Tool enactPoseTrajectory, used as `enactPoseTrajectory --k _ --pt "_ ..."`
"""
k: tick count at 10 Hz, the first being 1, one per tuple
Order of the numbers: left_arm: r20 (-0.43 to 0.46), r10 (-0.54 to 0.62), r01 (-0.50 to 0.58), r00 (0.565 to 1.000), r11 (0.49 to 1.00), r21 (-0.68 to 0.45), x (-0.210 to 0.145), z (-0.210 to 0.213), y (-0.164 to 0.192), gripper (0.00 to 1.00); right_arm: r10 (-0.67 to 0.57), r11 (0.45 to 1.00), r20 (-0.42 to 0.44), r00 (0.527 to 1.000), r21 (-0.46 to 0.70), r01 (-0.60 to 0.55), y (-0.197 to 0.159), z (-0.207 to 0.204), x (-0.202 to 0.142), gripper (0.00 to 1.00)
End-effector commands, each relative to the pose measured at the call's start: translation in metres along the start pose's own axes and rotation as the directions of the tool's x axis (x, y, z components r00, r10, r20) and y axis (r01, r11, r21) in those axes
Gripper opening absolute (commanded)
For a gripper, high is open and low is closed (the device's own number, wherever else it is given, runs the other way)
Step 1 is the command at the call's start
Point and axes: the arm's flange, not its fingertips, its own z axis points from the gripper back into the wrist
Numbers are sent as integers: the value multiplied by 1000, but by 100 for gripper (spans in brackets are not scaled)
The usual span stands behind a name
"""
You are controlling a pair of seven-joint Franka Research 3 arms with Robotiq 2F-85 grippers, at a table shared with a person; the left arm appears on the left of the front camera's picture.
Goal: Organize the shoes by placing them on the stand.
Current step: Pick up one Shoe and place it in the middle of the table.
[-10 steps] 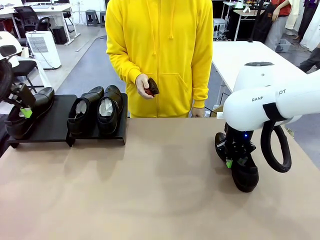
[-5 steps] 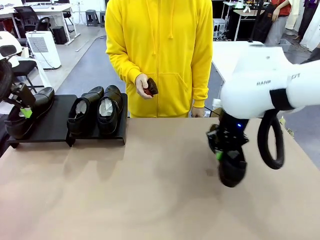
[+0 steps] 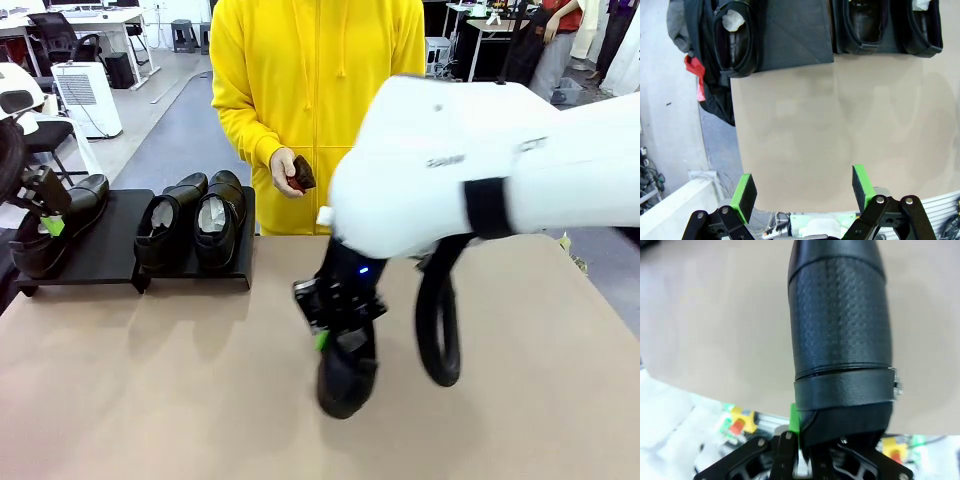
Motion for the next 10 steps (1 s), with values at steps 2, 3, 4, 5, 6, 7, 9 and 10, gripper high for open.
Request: enactPoseTrajectory --k 2,3,4,5,6,7,9,10 --pt "5 2 -2 1000 1000 -12 -2 0 1 98 -77 997 -19 997 27 78 32 -38 32 0" --pt "5 2 -2 1000 1000 -12 -2 0 1 98 -55 998 -26 998 36 56 37 -50 33 3" --pt "5 2 -2 1000 1000 -12 -2 0 1 98 -44 999 -40 998 22 45 39 -57 35 11" --pt "5 2 -2 1000 1000 -12 -2 0 1 98 -47 999 -37 998 23 48 38 -56 35 29" --pt "5 2 -2 1000 1000 -12 -2 0 1 98 -49 998 -34 998 23 50 36 -54 36 46" --pt "5 2 -2 1000 1000 -12 -2 0 1 98 -45 999 -38 998 28 47 34 -50 36 64" --pt "5 2 -2 1000 1000 -12 -2 0 1 98 -38 998 -24 999 41 39 29 -36 33 100" --pt "5 2 -2 1000 1000 -12 -2 0 1 98 -32 998 -11 999 55 33 26 -25 29 100"
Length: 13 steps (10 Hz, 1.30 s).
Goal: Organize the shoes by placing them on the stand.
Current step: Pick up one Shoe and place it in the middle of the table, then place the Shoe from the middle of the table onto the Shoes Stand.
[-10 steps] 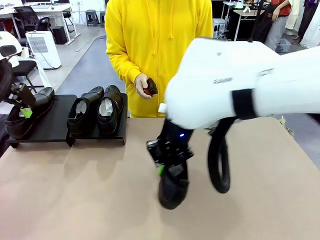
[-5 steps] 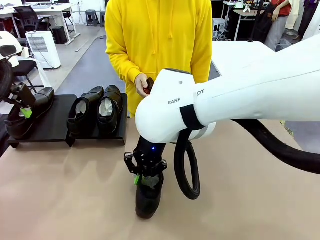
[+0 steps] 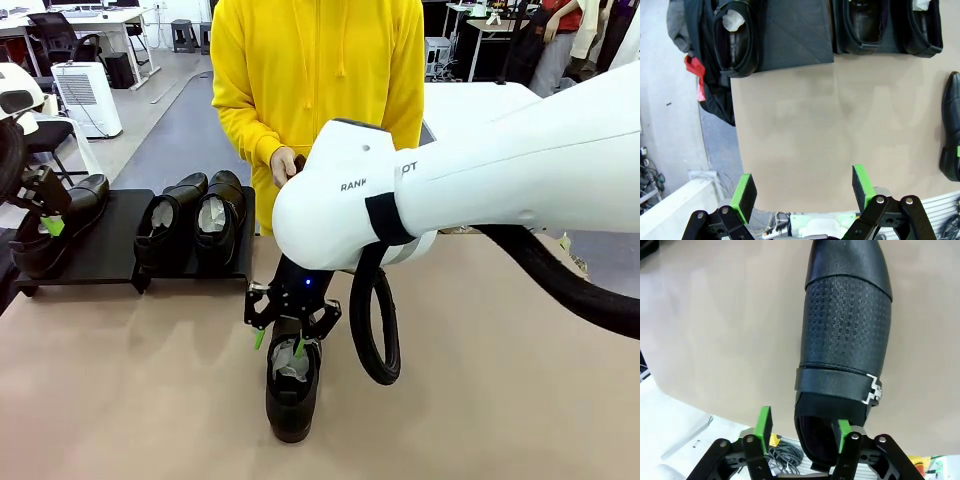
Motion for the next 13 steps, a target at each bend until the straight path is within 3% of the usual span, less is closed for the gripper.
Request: enactPoseTrajectory --k 1,3,4,13 --pt "6 2 -2 1000 1000 -12 -2 0 1 98 20 1000 28 999 18 -21 -9 22 -15 100" --pt "6 2 -2 1000 1000 -12 -2 0 1 98 62 996 -26 998 60 -60 -12 30 -23 100" --pt "6 2 -2 1000 1000 -12 -2 0 1 98 12 1000 28 1000 13 -12 2 22 -10 100" --pt "6 2 -2 1000 1000 -12 -2 0 1 98 12 1000 28 1000 13 -12 2 22 -10 100"
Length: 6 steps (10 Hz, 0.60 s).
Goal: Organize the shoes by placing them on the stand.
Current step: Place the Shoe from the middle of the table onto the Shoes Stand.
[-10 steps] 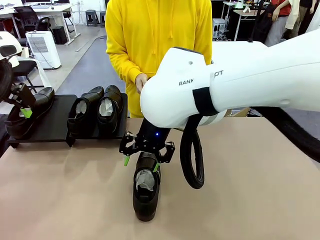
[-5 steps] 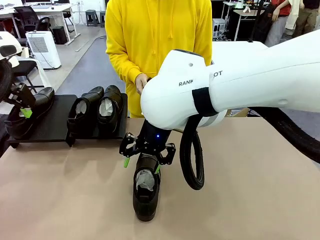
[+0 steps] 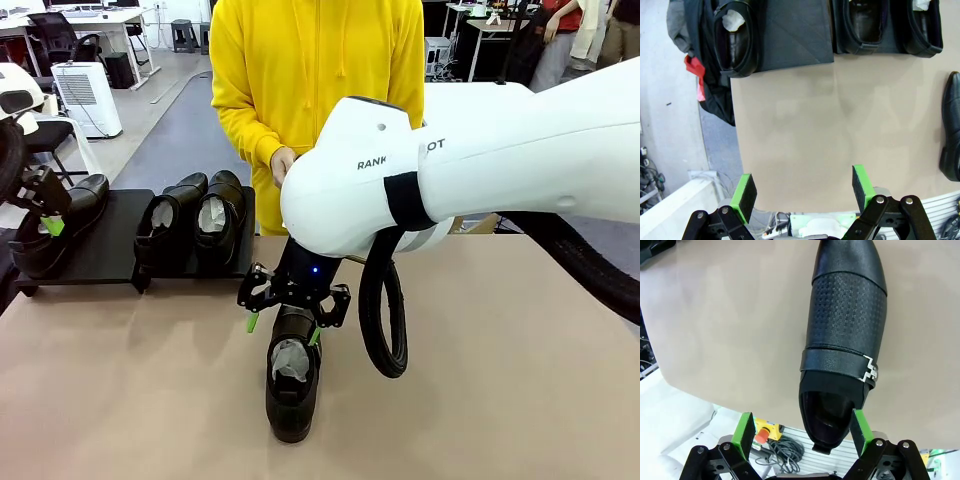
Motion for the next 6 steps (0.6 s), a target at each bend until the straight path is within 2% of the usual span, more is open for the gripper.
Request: enactPoseTrajectory --k 1,2,3,4,5,6 --pt "6 2 -1 1000 1000 -12 -2 0 1 98 -7 1000 18 1000 -8 7 2 0 1 100" --pt "0 0 0 1000 1000 0 0 0 0 98 0 1000 0 1000 0 0 0 0 0 100" --pt "43 -96 95 994 995 8 -20 17 -28 98 -75 994 53 996 -74 79 -30 25 -8 100" --pt "68 -191 195 979 979 -52 -42 31 -56 98 -161 981 95 982 -96 170 -57 45 -15 100" --pt "72 -224 230 972 970 -77 -62 37 -80 98 -269 955 126 955 -95 281 -87 58 -16 100" --pt "28 -224 226 974 965 -131 -76 37 -98 98 -367 926 111 924 -54 374 -111 64 -14 100"
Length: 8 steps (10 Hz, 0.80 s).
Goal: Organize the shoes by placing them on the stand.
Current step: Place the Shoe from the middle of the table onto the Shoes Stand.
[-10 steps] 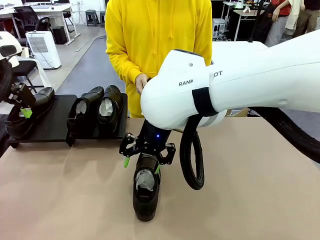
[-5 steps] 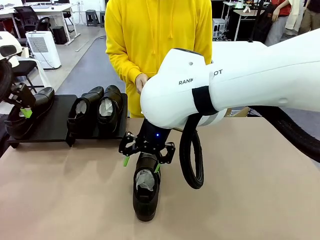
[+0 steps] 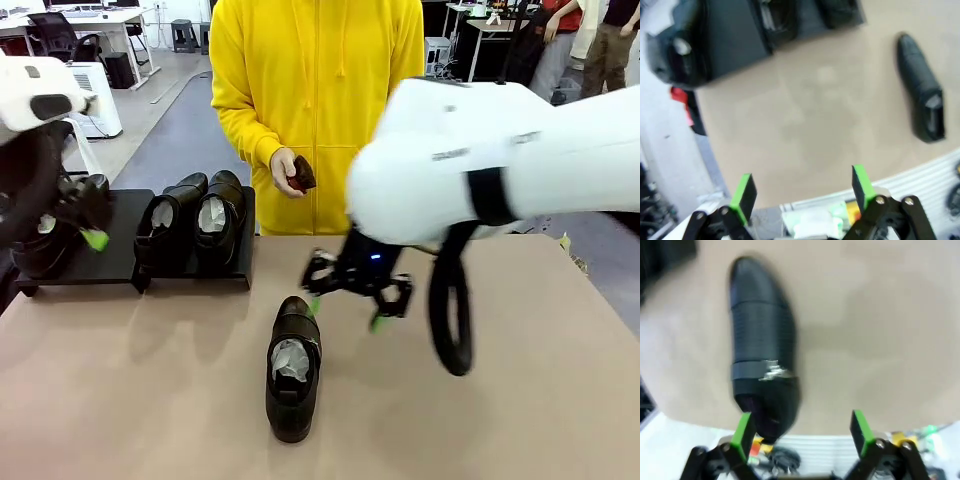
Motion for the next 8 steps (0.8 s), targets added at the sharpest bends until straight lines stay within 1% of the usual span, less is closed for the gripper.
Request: enactPoseTrajectory --k 1,2,3,4,5,6,7,8 --pt "-60 2 -6 998 998 -57 -22 -9 -29 98 -230 973 -11 973 29 230 -43 9 3 100" --pt "-88 15 -17 996 1000 -22 -26 -21 -47 98 -424 902 -46 905 65 426 -67 7 15 100" --pt "-126 31 -28 992 999 24 -26 -37 -64 98 -110 994 6 994 1 110 -31 9 9 100" --pt "-161 87 -80 983 996 50 -26 -54 -83 98 -110 994 6 994 1 110 -31 9 9 100" --pt "-154 81 -79 985 997 18 -23 -65 -98 98 -110 994 6 994 1 110 -31 9 9 100" --pt "-133 113 -115 985 993 -7 -14 -76 -107 98 -110 994 6 994 1 110 -31 9 9 100" --pt "-142 140 -145 980 989 -28 -6 -88 -119 98 -110 994 6 994 1 110 -31 9 9 100" --pt "-127 174 -181 977 982 -47 -1 -102 -130 98 -110 994 6 994 1 110 -31 9 9 100"
